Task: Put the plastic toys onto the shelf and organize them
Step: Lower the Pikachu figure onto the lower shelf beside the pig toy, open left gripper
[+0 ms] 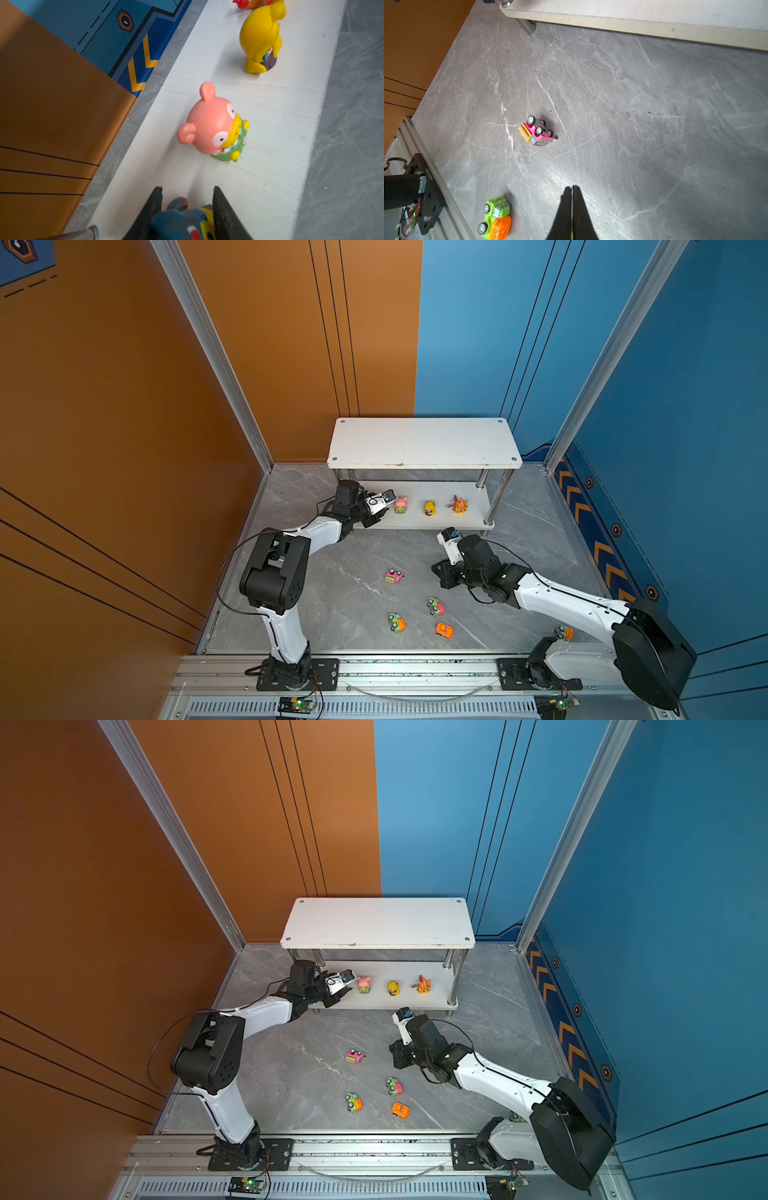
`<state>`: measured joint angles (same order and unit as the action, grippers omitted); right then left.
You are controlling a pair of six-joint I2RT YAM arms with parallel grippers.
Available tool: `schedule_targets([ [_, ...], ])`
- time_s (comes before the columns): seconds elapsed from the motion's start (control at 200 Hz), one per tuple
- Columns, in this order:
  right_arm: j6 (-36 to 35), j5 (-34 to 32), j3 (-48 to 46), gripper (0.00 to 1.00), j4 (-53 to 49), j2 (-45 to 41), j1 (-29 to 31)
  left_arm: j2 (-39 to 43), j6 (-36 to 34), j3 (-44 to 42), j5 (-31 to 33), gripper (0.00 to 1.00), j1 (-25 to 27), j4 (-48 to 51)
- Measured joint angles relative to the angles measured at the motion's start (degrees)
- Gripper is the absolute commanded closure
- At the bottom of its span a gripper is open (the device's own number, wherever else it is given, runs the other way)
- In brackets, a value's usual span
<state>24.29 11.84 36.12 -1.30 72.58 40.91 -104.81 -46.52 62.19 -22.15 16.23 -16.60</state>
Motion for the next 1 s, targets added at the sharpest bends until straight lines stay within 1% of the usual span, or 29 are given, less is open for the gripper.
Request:
schedule_targets([
  [0.295,0.02,0.0,0.0,0.93,0.0,0.0,0.0,0.0,0.5,0.22,0.0,0.41,0.0,-0.37],
  [0.471,0.04,0.0,0.0,0.93,0.0,0.04,0.0,0.0,0.9,0.22,0.0,0.43,0.24,-0.37],
  [0.716,0.22,0.15,0.0,0.93,0.04,1.33,0.0,0.35,1.14,0.22,0.0,0.42,0.83,-0.35],
  [0.996,0.68,0.48,0.0,0.93,0.98,1.57,0.02,4.74,1.55,0.2,0.0,0.42,2.21,-0.37],
])
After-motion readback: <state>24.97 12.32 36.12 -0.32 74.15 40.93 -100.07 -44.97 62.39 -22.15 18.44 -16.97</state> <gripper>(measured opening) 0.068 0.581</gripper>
